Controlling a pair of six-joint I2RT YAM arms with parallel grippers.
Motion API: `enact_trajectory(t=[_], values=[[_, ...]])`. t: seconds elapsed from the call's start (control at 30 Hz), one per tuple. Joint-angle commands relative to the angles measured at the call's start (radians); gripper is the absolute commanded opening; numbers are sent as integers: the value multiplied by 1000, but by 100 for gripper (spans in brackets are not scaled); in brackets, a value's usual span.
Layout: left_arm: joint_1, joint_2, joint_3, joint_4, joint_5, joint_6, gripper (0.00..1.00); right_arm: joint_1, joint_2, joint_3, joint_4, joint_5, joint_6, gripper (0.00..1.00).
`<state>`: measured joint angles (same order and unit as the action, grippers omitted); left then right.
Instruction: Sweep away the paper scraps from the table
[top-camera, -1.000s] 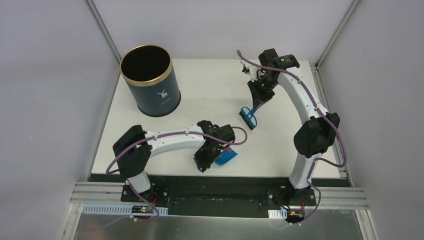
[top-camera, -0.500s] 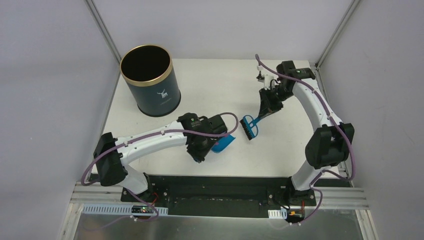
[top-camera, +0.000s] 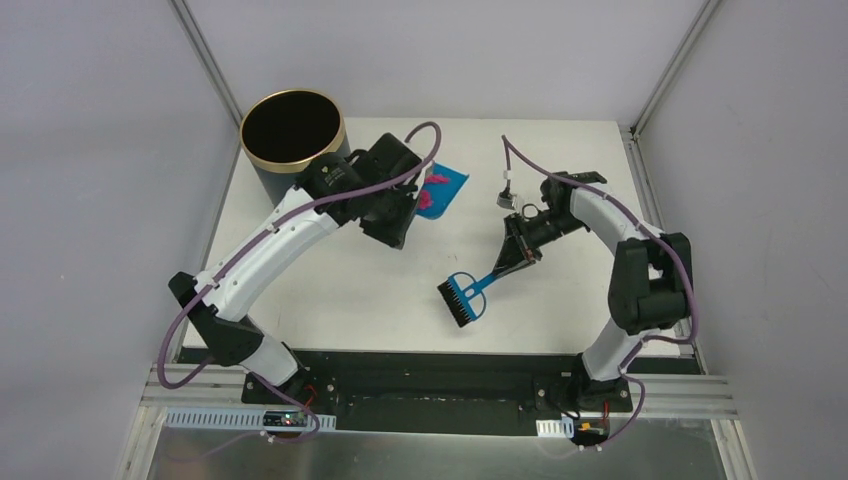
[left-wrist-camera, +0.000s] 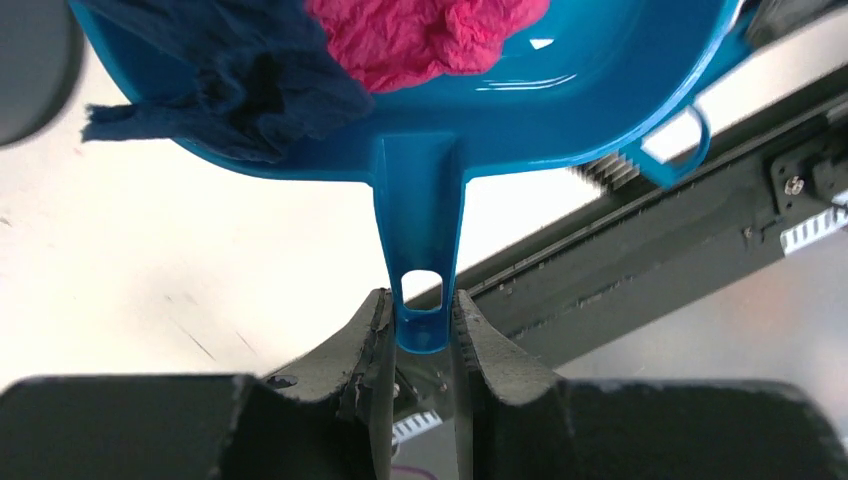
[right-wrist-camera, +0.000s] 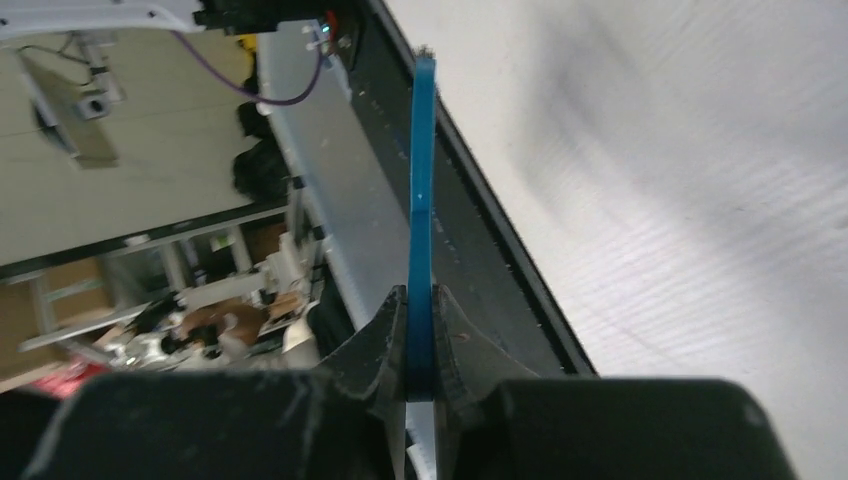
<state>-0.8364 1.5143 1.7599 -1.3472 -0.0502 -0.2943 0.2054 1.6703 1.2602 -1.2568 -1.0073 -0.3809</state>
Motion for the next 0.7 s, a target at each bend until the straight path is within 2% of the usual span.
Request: enact_trajectory(t=[0.0, 0.13, 0.3, 0.5, 0.67], values=[[66, 52, 158, -57, 23, 80, 0, 2, 125, 5, -175, -226, -298, 0], [121, 92, 257, -63, 59, 107, 0, -4, 247, 33, -357, -281, -486, 0], [181, 135, 334, -58, 103, 122, 0, -15, 297, 39, -384, -302, -510, 0], [276, 168, 420, -40, 135, 107, 0, -37, 275, 19, -281, -297, -398, 0], [396, 172, 438, 26, 235, 67, 0, -49, 162, -61, -15, -223, -139, 0]])
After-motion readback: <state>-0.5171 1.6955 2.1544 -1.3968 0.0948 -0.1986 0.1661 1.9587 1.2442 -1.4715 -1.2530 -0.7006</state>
